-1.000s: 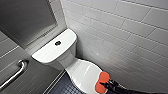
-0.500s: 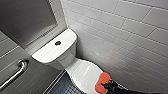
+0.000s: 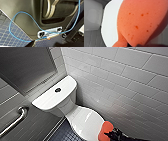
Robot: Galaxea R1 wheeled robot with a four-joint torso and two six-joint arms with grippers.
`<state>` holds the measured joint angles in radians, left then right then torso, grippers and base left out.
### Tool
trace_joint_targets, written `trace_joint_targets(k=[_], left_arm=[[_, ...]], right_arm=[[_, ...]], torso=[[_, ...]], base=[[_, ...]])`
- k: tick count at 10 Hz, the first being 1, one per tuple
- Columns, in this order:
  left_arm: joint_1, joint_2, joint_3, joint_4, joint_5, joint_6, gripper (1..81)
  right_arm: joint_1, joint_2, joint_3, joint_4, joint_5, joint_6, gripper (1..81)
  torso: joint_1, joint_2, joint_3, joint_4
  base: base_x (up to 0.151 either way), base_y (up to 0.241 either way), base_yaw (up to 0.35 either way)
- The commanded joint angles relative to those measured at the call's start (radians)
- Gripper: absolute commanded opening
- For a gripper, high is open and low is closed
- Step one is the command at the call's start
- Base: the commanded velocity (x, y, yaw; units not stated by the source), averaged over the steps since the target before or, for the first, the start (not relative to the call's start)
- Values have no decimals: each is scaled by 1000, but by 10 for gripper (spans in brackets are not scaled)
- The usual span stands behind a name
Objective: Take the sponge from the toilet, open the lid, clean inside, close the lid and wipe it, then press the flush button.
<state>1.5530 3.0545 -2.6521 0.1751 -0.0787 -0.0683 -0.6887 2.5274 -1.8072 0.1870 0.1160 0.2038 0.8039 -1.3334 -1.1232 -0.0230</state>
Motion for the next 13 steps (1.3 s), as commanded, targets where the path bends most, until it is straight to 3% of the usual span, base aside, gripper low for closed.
trace_joint_targets(k=[1, 4, 7, 10, 13], left_arm=[[28, 1, 9, -2, 83, 1, 811], [-21, -23, 52, -3, 83, -1, 811], [-82, -139, 255, -2, 85, -1, 811], [-145, -262, 427, -5, 83, -8, 811], [-231, -391, 624, -11, 85, -48, 811]], right_arm=[[77, -222, 246, -3, -6, 3, 10], [15, -370, 362, 5, -6, 8, 10], [-133, -430, 347, -3, 26, 2, 10], [-281, -431, 297, -4, 45, -3, 10], [-458, -384, 214, -33, 117, -3, 10]], torso=[[0, 0, 0, 0], [0, 0, 0, 0], [0, 0, 0, 0], [0, 0, 0, 0], [0, 0, 0, 0]], base=[[0, 0, 0], [0, 0, 0], [0, 0, 0], [0, 0, 0], [0, 0, 0]])
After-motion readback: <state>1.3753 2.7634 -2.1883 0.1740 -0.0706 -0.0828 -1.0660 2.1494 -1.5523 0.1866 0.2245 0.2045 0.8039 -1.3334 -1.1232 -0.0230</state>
